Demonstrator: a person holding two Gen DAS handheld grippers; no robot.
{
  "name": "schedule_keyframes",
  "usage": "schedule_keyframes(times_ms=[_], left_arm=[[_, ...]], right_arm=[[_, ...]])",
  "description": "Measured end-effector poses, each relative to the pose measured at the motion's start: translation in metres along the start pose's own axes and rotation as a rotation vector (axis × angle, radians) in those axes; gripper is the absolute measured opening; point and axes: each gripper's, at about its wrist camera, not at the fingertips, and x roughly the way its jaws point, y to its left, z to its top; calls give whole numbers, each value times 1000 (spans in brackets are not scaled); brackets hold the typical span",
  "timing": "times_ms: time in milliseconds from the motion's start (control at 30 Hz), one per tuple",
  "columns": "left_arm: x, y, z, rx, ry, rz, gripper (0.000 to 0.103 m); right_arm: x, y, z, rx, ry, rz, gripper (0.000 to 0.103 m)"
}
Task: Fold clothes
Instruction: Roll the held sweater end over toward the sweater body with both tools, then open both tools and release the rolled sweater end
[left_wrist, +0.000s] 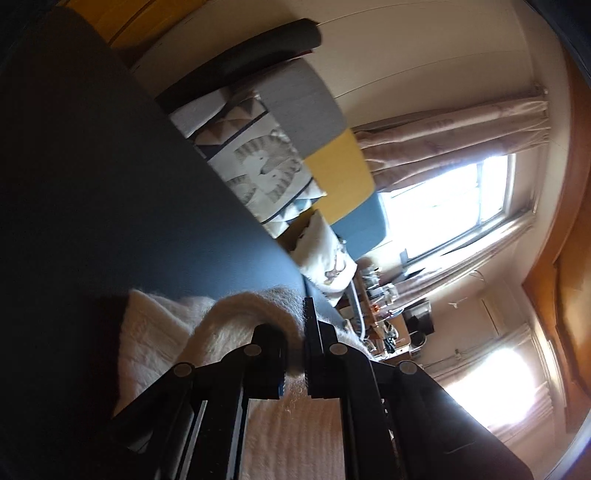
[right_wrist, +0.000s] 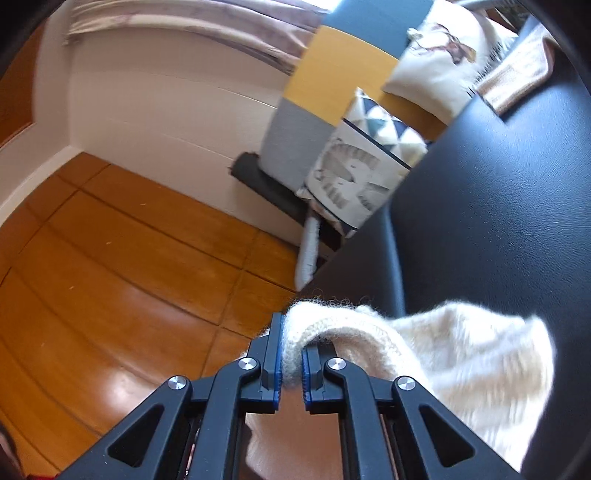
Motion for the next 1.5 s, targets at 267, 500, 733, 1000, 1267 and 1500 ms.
schedule_keyframes(times_ms=[267,500,733,1000,1267,1500], left_arm=[[33,25,0,-47,30,96,6],[50,31,-7,-8,46,205,8],[52,29,-16,89,12,242,11],[21,52,5,-133,-76,194,42],[-21,13,-2,-22,-181,228,53],[36,-42,-61,303,-57,316,53]], right_arm=[[32,-50,9,80,14,-92,7],[41,-74,4,83,15,-184,6],[52,-75,-1,-9,26,-276,7],[23,-88,-1,68,-108,-156,18],[-13,-44,8,-39,-130,-277,28],[44,10,-41,-480,110,-562,28]])
